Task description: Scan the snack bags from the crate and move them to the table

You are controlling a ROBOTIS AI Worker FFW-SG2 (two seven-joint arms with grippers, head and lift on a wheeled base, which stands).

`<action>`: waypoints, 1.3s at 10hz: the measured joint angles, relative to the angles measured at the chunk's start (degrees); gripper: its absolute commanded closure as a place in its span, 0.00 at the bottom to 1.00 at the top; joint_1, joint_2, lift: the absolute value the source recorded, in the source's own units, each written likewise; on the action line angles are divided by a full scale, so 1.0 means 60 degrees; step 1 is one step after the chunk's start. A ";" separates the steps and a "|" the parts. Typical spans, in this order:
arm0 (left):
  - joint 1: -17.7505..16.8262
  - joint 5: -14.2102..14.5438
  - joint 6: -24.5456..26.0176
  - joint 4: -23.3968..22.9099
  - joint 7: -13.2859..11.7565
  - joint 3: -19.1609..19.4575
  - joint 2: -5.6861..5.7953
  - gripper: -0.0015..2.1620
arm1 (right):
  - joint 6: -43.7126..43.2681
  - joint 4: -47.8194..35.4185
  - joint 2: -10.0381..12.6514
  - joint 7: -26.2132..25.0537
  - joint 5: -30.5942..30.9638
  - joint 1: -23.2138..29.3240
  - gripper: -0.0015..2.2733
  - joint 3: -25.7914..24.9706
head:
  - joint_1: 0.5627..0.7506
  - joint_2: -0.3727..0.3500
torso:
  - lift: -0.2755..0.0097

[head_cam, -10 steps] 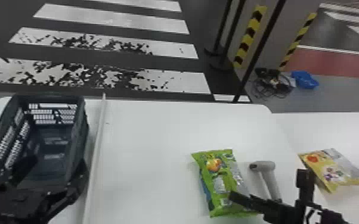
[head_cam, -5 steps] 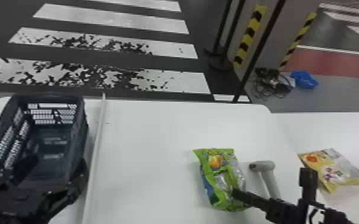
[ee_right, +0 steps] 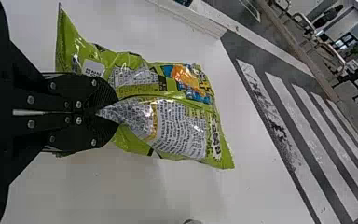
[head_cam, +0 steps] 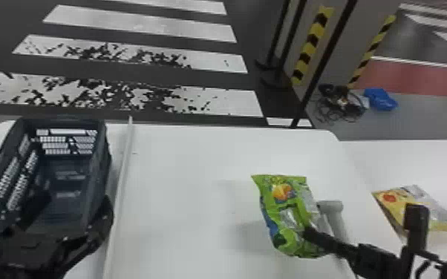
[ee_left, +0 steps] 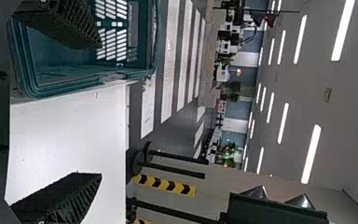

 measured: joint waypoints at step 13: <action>0.0026 -0.0387 -0.0114 -0.0051 -0.0070 -0.0321 0.0032 0.00 | -0.5136 0.6575 -0.1744 -0.3221 0.1081 -0.4382 0.99 -0.1115 | 0.70 0.03 | 0.63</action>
